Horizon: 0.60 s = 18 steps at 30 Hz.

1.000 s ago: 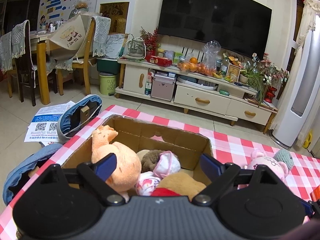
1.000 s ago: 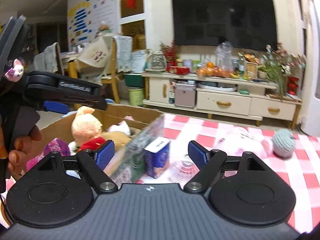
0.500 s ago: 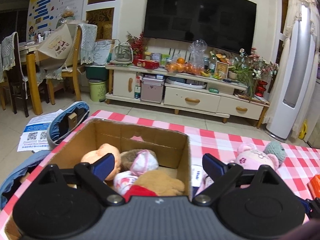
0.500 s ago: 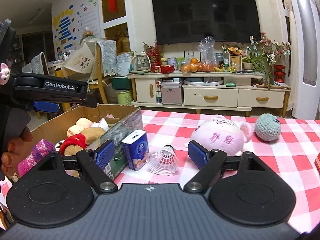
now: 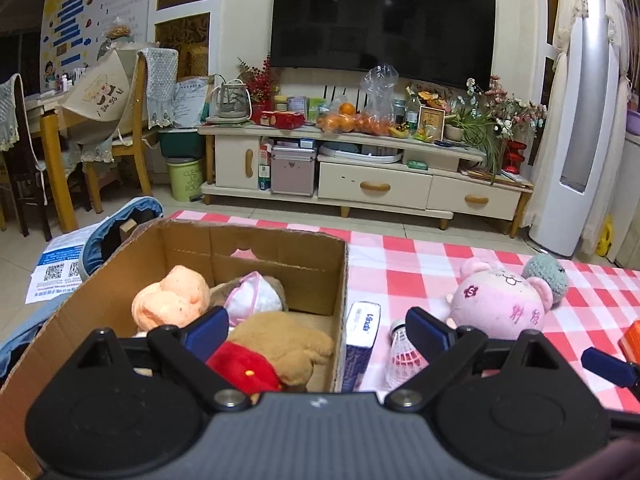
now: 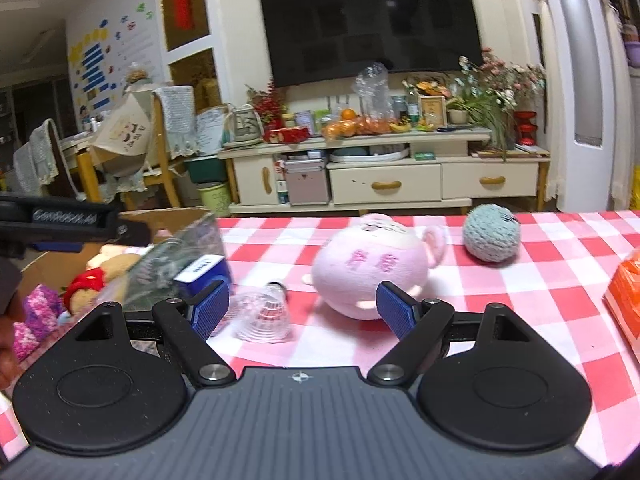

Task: Organize soft objects
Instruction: 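Move both open tools toward the pink pig plush and teal knitted ball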

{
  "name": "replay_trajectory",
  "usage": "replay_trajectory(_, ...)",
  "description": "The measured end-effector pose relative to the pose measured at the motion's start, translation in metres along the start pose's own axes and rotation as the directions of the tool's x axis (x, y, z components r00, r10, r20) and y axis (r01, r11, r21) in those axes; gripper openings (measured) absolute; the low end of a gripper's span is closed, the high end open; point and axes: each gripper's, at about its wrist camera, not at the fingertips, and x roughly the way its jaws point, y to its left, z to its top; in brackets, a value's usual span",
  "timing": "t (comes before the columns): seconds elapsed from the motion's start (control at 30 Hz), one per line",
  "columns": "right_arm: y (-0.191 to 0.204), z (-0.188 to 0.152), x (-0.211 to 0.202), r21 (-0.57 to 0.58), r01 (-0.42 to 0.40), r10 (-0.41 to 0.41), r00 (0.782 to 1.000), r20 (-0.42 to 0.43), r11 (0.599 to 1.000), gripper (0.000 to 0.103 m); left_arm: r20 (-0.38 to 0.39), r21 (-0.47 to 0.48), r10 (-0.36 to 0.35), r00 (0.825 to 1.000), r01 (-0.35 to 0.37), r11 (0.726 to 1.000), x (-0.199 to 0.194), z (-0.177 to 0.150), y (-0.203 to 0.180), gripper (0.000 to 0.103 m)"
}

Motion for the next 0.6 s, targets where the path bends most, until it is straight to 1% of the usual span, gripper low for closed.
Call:
replay_trajectory(0.2, -0.026, -0.001, 0.01, 0.105, 0.028, -0.025, 0.999, -0.026, 0.994, 0.101, 0.028, 0.038, -0.026, 0.999, 0.024, 0.999, -0.003, 0.002, -0.015, 0.095)
replay_trajectory(0.43, -0.048, 0.001, 0.017, 0.16, 0.08, -0.077, 0.997, -0.022, 0.984, 0.101, 0.02, 0.092, -0.064, 0.998, 0.062, 0.994, -0.001, -0.001, -0.038, 0.095)
replay_trajectory(0.6, -0.063, -0.002, 0.019, 0.197, 0.13, -0.128, 0.992, -0.021, 0.972, 0.101, 0.003, 0.145, -0.098, 0.995, 0.096, 0.985, 0.003, -0.006, -0.057, 0.095)
